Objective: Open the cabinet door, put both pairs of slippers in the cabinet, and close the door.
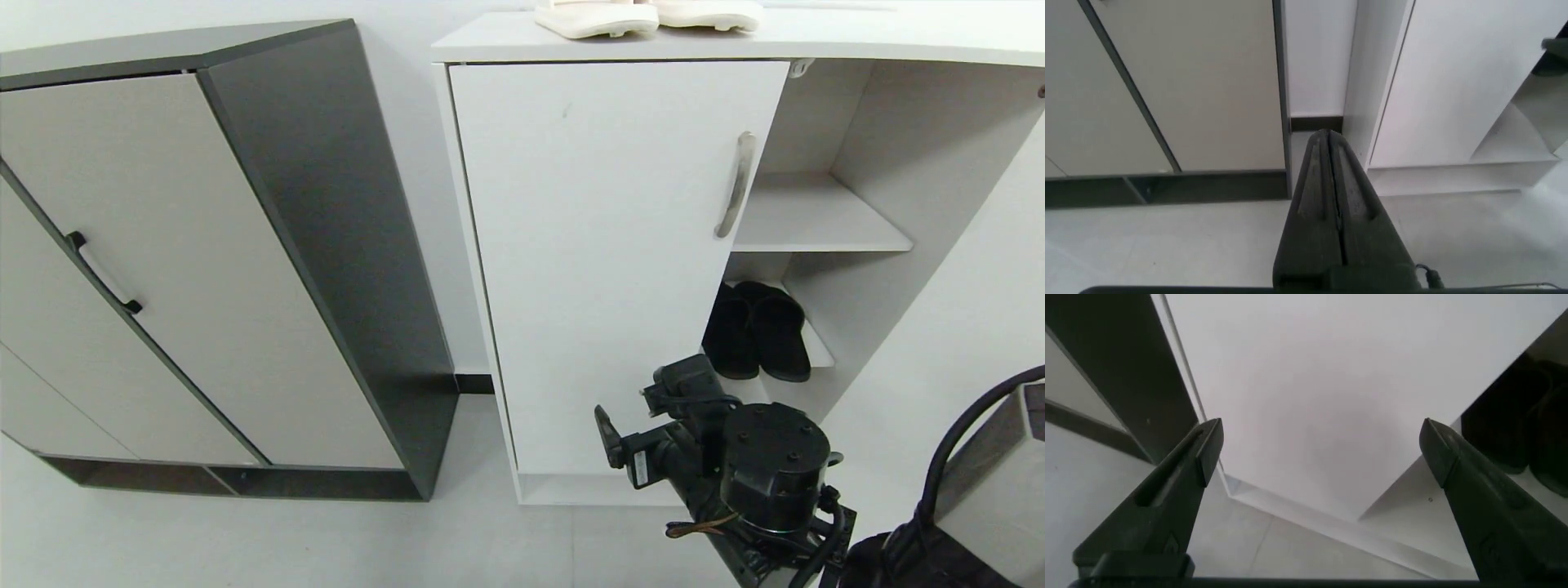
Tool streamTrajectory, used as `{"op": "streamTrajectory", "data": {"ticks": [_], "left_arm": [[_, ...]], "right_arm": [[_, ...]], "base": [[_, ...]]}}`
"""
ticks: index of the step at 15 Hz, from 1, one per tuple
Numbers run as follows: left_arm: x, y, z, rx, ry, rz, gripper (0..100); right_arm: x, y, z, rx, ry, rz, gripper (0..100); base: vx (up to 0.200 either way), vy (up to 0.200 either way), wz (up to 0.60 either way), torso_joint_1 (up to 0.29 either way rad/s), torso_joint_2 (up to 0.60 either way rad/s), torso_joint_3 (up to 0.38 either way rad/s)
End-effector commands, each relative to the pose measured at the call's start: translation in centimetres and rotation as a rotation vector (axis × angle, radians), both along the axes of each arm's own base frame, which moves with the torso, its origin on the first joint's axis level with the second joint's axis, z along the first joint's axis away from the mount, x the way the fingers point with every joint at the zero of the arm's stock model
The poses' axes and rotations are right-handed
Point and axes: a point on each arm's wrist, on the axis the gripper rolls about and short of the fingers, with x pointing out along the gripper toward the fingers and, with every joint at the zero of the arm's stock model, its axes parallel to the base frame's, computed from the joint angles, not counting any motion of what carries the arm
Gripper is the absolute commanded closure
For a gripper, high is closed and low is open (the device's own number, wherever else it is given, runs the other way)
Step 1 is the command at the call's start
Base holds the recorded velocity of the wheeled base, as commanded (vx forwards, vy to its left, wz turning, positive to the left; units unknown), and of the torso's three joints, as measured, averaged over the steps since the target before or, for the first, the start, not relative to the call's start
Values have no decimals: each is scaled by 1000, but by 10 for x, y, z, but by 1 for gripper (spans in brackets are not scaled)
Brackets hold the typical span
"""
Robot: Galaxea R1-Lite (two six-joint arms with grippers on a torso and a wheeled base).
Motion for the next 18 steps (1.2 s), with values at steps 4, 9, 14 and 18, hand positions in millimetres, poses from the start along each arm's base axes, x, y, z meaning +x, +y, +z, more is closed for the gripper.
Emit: {"op": "streamTrajectory", "data": {"ticks": [4,9,14,18], "left_arm": [[0,0,0,-1,-4,0,100],[0,0,0,-1,-4,0,100],[0,0,0,-1,-3,0,100],[0,0,0,-1,-4,0,100]], "right_arm": [[1,0,-2,-6,5,-1,0],[3,1,-7,-12,14,-4,0],[3,1,-8,-11,13,-6,0],[3,0,-8,-12,13,-8,0]], "base": [[0,0,0,41,-460,-364],[0,0,0,120,-465,-343],[0,0,0,160,-475,-321],[0,0,0,185,-494,-310]]}}
